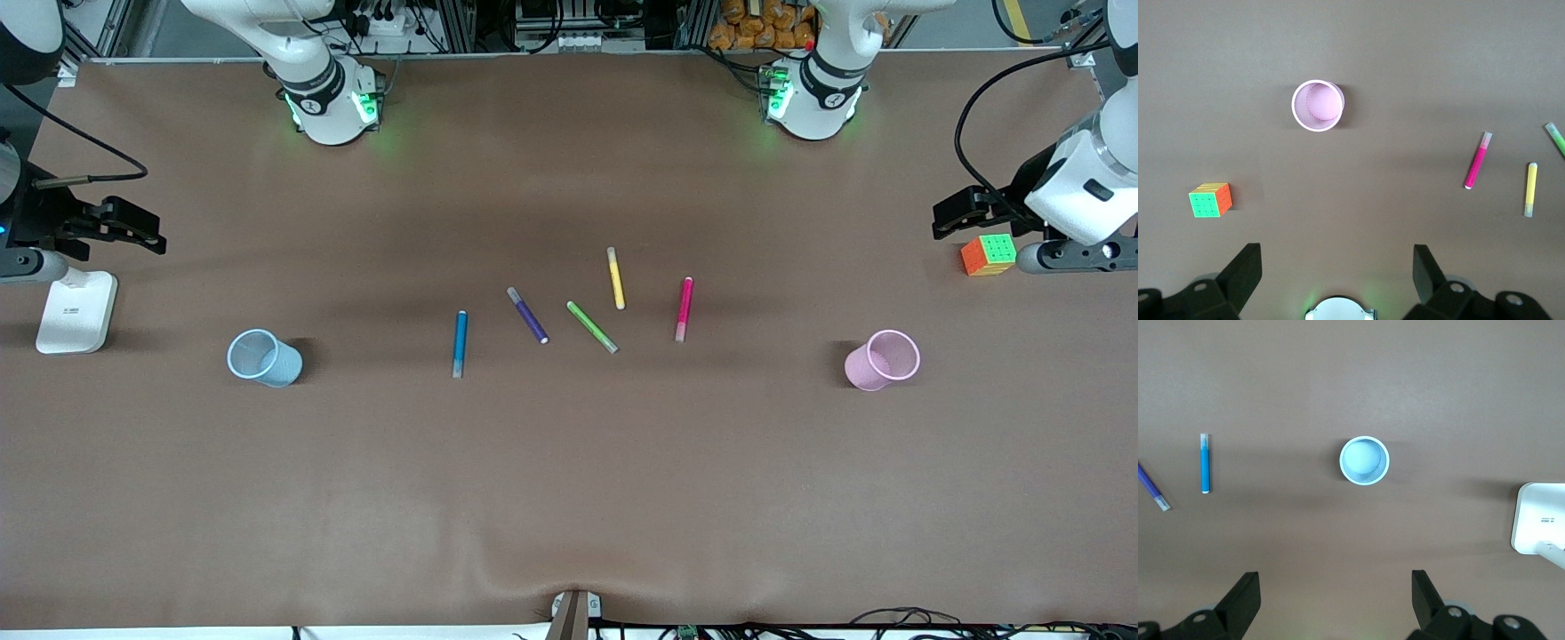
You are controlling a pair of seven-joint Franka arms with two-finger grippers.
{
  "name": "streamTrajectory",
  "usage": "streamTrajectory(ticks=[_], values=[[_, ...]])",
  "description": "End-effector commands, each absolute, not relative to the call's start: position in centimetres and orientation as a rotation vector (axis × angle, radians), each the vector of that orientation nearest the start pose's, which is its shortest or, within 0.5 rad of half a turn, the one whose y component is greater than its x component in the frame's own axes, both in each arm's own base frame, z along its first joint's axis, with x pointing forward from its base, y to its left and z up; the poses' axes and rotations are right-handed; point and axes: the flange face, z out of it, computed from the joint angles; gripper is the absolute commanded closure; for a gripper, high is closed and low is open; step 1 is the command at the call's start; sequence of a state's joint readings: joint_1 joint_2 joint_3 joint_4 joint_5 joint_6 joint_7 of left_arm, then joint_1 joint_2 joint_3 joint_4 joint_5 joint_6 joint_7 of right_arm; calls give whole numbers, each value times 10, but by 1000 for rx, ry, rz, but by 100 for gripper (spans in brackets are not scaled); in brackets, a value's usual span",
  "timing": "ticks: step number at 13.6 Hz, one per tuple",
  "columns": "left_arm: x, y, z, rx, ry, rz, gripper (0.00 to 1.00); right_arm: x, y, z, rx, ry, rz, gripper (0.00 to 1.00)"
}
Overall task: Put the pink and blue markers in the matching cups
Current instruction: 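Move the left gripper to the pink marker while the right gripper reaches the blue marker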
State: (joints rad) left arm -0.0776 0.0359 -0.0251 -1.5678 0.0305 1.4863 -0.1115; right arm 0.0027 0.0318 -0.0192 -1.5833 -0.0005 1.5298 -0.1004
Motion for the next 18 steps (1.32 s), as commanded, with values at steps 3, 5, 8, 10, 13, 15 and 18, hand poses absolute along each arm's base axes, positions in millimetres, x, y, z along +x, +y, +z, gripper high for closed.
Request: streamTrajectory(ticks=[3,5,8,10,13,15,18], values=[[566,-90,566,-3081,50,279,0,555,-3,593,-3134,-144,147,0],[574,-97,543,-3086,60,340,0,556,0,594,-3135,-152,133,0],[580,-125,509,-3109,105,443,0,557,0,592,-3134,-152,140,0],[584,-130,495,-3100,54,477,0,557,1,593,-3134,-152,137,0],[584,-164,473,-3066,5,485,0,556,15,593,-3145,-195,143,0],[587,-184,449,-3048,-9,498,0,559,39,587,-3154,-173,157,0],[589,-225,402,-3023,13,513,0,568,72,562,-3145,-191,207,0]])
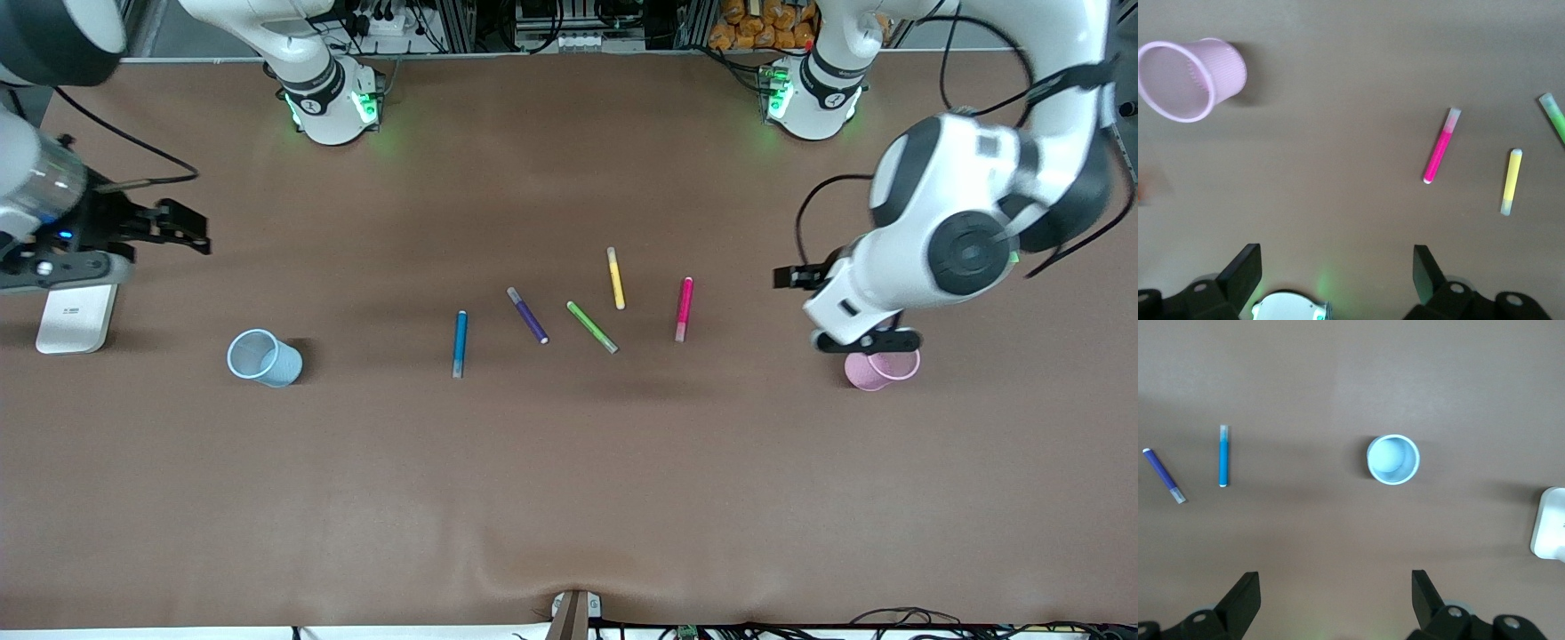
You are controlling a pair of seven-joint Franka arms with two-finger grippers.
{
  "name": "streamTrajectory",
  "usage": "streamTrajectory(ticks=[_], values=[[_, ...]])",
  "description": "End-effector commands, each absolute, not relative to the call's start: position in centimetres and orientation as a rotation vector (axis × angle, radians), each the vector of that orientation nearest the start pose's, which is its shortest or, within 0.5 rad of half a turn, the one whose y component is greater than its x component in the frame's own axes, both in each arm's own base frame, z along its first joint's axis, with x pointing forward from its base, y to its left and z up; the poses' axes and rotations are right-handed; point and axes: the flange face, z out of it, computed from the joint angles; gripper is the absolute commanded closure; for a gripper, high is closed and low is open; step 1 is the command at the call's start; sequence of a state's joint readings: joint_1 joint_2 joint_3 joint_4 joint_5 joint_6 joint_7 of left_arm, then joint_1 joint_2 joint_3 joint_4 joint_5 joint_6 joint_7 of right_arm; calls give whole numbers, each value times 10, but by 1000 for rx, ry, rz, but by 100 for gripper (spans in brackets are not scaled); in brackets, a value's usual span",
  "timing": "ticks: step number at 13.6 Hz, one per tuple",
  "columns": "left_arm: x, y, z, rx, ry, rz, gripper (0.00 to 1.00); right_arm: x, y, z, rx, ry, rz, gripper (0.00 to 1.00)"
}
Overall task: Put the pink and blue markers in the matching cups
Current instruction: 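Move the left gripper to the pink marker while the right gripper reaches the blue marker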
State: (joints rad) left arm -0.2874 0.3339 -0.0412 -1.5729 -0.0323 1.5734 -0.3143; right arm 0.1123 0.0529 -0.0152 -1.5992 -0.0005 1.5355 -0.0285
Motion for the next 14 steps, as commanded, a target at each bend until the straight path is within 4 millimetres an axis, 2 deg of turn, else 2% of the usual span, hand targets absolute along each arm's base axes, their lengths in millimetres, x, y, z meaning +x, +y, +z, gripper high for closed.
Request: streamTrajectory(ticks=[1,2,4,7,10,12,14], values=[[587,-243,384,-3010,-12,514,0,573,78,561,-3148,-160,171,0],[588,-251,370,-3001,-64,509,0,577,85,557,-3147,-152,144,0],[592,-252,346,-2992,-98,520,0,581,110,544,-3141,-158,149,0],[592,-261,308,-2974,-89,553,0,583,120,536,-3144,-133,152,0],[594,-266,288,-2979,-87,552,0,581,128,535,-3144,-133,159,0],[588,-281,264,-2974,-73,570,0,578,143,535,-3148,-85,157,0],[582,-287,248,-2968,-125,553,2,577,154,531,-3152,-56,161,0]])
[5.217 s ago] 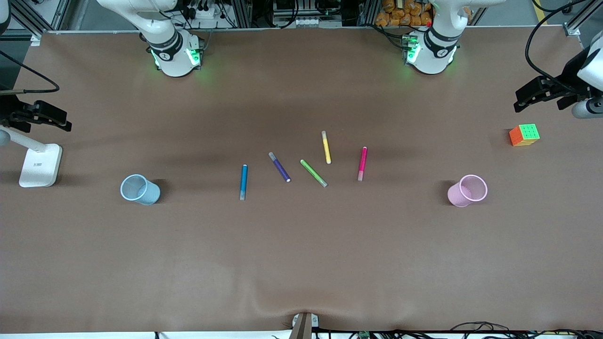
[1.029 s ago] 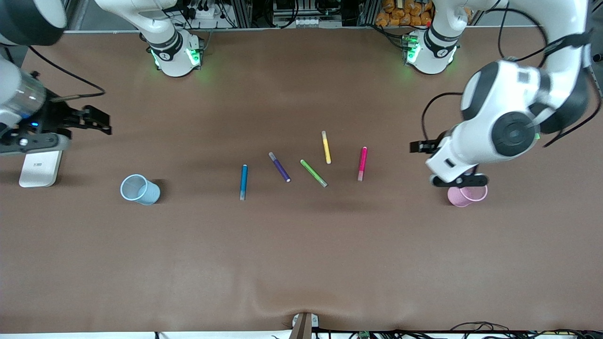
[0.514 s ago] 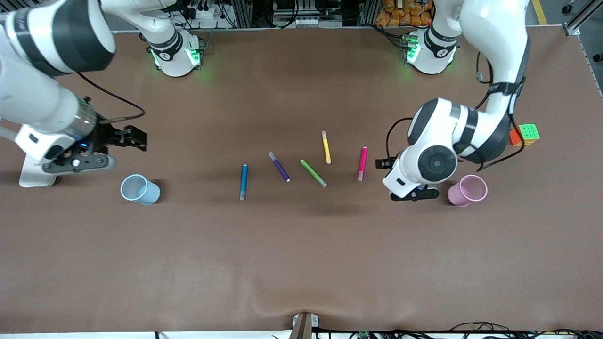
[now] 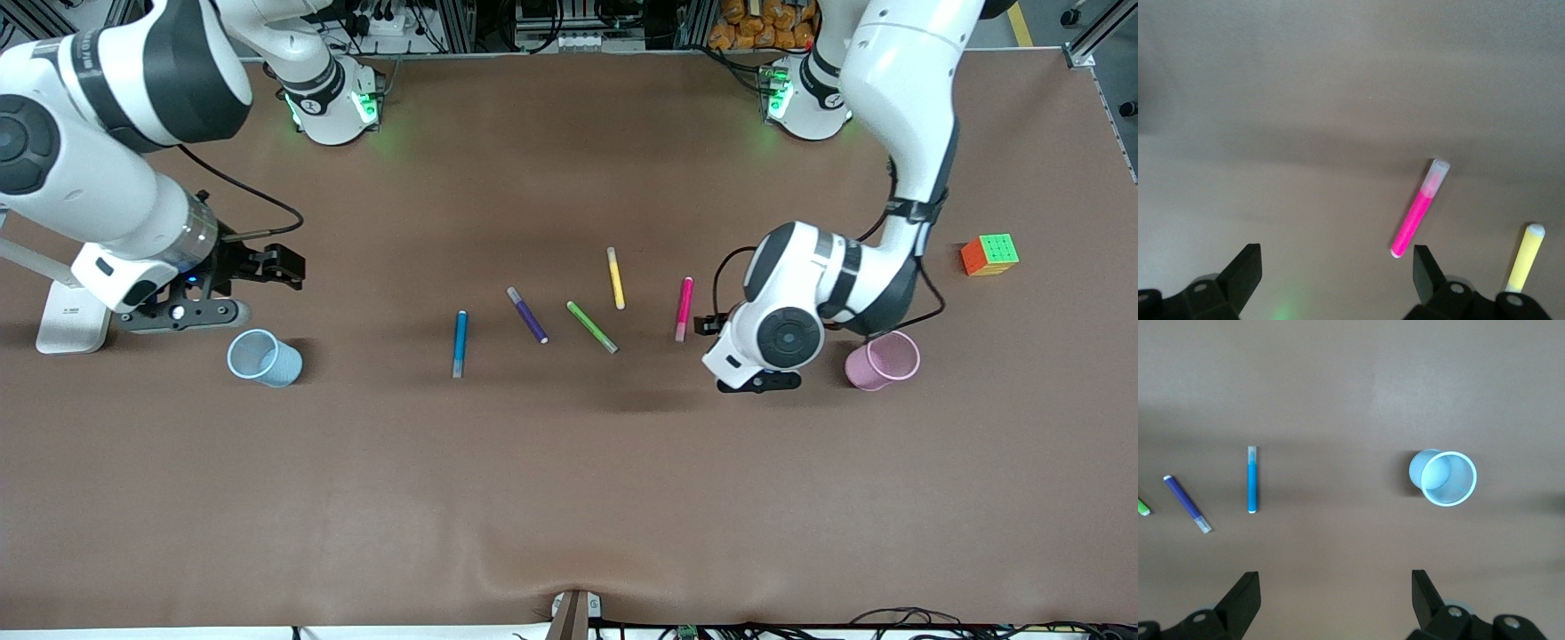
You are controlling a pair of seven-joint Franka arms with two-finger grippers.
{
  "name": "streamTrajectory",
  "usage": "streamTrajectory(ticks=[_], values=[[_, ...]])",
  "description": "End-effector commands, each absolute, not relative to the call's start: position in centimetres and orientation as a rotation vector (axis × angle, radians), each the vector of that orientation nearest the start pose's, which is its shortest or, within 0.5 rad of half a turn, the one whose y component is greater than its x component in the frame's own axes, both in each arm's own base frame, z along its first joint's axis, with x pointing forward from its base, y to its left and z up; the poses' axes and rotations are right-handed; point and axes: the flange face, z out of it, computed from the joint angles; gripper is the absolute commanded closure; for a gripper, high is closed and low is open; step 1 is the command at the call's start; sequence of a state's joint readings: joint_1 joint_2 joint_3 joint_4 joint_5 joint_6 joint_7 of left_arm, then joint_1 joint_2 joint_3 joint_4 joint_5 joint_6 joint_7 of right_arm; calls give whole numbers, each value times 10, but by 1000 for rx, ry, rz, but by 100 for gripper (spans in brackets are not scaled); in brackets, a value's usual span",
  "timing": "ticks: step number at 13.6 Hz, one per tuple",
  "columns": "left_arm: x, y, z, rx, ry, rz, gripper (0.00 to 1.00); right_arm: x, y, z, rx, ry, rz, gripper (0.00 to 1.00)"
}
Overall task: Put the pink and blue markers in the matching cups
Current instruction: 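Move the left gripper to the pink marker while the right gripper reaches the blue marker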
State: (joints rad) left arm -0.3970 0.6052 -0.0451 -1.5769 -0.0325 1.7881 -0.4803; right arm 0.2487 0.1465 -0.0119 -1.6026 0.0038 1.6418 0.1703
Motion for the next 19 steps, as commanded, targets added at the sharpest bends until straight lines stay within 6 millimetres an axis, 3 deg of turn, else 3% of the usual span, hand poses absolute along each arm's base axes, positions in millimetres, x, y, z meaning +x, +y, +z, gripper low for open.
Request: streamTrajectory(ticks=[1,4,7,9,10,15,16,17,19], values=[[578,-291,241,-2977,-114,532,4,577,159,529,-3154,-36,158,0],[559,-305,224,-2969,-49,538,10,578,178,515,-3161,10,164,0],[553,-318,218,-2990,59,519,14,584,197,493,-3163,-11,166,0],[552,-321,207,-2996,165,529,25,585,223,474,-3164,11,141,0],[553,-322,201,-3007,226,517,26,586,235,463,-3165,62,130,0],[546,-336,192,-3008,355,507,31,595,283,389,-3172,16,126,0],[544,-338,187,-3003,382,516,36,595,290,370,-3177,-4,136,0],[543,-339,186,-3001,394,519,46,593,295,351,-3181,-20,143,0],[542,-339,182,-2999,425,523,48,588,291,317,-3174,-37,101,0]])
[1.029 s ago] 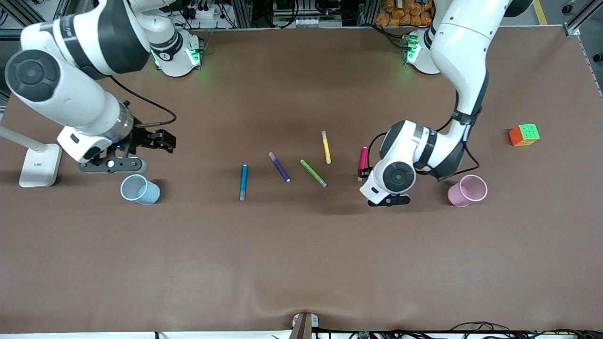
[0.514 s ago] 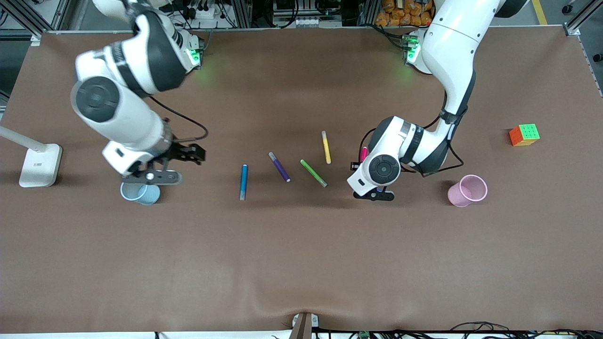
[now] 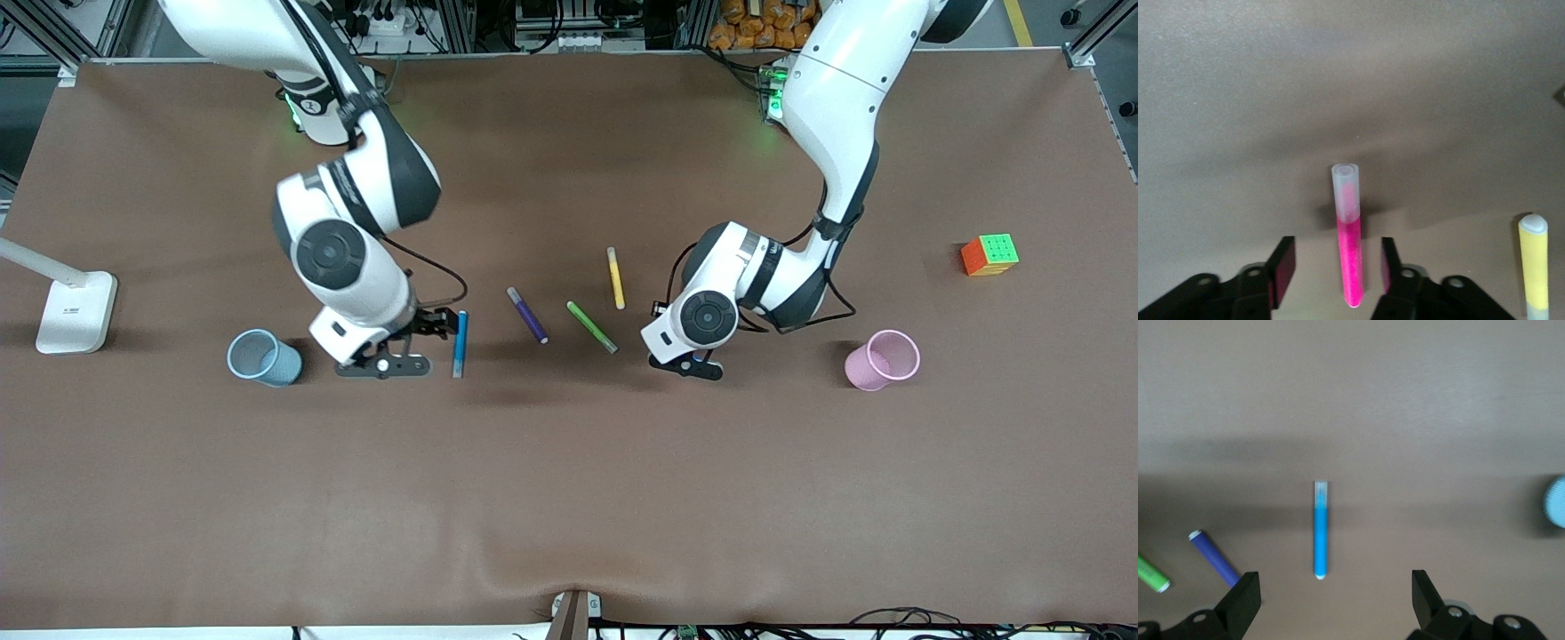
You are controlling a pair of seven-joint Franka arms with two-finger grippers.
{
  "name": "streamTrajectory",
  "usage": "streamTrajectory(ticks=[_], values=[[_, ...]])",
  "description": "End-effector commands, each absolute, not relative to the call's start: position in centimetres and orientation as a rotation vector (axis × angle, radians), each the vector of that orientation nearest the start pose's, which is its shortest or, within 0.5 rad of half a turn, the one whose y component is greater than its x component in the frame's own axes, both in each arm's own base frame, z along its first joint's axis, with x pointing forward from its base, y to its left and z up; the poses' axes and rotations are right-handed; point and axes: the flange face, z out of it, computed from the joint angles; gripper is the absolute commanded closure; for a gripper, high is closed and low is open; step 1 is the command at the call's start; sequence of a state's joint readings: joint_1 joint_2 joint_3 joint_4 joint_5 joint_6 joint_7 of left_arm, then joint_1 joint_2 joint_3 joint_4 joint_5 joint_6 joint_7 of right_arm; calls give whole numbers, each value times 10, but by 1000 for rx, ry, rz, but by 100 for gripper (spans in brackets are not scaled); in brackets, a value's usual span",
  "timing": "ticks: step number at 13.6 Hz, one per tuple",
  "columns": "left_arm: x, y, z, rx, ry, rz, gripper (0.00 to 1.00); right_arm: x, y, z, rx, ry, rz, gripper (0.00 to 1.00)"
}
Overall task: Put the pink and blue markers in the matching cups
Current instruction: 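Close the left gripper on the pink marker while the right gripper grasps the blue marker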
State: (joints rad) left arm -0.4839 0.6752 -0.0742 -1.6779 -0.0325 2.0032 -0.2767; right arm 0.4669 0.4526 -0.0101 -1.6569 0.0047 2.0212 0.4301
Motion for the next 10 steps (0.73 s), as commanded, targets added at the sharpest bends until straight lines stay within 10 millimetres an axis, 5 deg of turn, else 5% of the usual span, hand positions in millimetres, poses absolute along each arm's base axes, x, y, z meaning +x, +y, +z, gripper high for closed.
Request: streamTrajectory(ticks=[1,7,9,10], values=[[544,-340,176,-3005,430,511,48,583,289,301,-3165,-42,68,0],[545,-341,164,-3013,429,494,56,573,304,257,-3154,-55,39,0],[546,-341,164,-3014,476,488,92,574,305,242,-3157,-25,52,0],[548,-341,164,-3018,481,480,100,577,300,234,-3155,2,62,0]])
